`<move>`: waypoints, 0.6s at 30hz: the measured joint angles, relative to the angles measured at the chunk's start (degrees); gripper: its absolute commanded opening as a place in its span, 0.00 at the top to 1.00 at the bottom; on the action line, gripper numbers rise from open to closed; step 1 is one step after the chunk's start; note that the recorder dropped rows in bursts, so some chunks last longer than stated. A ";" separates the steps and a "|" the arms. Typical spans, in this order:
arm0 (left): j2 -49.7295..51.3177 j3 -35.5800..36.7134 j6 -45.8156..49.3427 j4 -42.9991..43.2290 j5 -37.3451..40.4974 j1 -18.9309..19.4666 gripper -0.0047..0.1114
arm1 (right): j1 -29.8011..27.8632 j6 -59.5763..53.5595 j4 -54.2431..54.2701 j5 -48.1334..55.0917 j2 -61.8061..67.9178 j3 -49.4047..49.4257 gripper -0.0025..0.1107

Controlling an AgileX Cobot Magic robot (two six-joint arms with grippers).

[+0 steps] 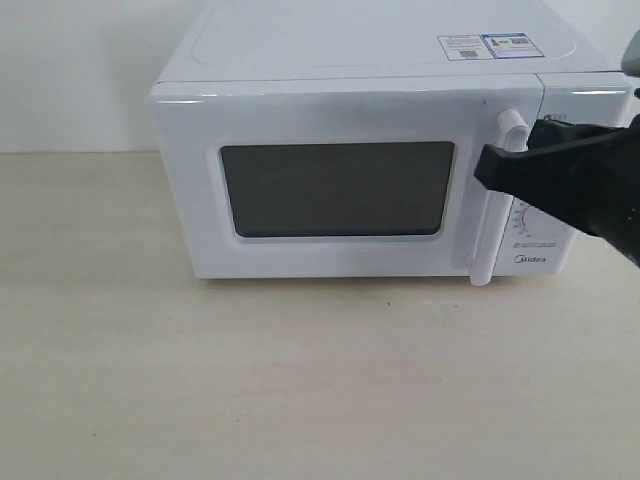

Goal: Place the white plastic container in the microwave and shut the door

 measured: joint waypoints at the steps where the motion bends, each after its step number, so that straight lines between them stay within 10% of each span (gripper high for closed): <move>1: 0.00 0.00 0.00 0.00 0.00 0.00 0.93 | 0.00 -2.16 0.66 2.19 -2.19 0.00 0.98; 11: 0.00 0.00 0.00 0.00 0.00 0.00 0.93 | -13.66 -12.01 2.67 32.02 -31.94 2.03 0.98; 18: 0.00 0.00 0.00 0.00 0.00 0.00 0.93 | -28.99 -12.15 2.67 33.83 -61.75 16.87 0.98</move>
